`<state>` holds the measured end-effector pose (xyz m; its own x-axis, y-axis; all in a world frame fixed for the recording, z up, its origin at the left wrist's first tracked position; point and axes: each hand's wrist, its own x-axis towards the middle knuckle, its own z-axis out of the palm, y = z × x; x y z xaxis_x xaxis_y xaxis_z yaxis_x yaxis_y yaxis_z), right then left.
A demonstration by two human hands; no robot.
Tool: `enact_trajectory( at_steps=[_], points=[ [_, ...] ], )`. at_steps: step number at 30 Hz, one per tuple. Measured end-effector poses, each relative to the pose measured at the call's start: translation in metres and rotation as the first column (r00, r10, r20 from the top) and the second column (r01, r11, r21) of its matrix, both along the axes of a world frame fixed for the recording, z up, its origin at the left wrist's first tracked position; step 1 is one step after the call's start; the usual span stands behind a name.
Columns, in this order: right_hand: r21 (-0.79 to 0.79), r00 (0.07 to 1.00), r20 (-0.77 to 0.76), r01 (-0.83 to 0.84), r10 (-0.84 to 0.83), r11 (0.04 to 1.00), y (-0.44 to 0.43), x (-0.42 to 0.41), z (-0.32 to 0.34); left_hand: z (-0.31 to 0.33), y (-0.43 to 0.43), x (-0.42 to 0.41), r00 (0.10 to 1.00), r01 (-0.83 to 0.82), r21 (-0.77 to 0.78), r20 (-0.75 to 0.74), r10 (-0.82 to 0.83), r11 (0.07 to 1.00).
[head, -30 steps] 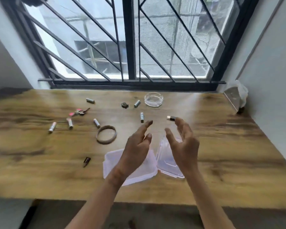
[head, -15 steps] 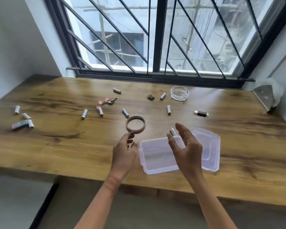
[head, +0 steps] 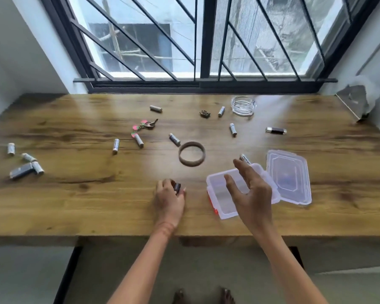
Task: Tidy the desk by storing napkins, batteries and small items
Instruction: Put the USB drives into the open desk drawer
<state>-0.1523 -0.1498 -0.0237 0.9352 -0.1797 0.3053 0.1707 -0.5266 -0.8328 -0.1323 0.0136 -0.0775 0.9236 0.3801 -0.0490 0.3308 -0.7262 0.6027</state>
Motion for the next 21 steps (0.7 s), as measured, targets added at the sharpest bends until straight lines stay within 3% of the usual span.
enact_trajectory(
  at_steps=[6,15,21],
  points=[
    [0.007,0.999,-0.003,0.044,-0.044,0.999,0.000,-0.002,-0.004,-0.001,0.004,0.006,0.998,0.055,0.049,-0.011,-0.055,0.997],
    [-0.067,0.991,0.054,0.128,-0.125,0.990,-0.021,0.015,0.002,0.015,0.014,0.023,0.994,0.075,-0.141,0.095,-0.061,0.987],
    [-0.122,0.987,0.031,0.161,-0.158,0.979,-0.059,0.056,0.016,0.050,-0.012,0.053,0.964,0.201,-0.241,0.219,-0.149,0.949]
  ],
)
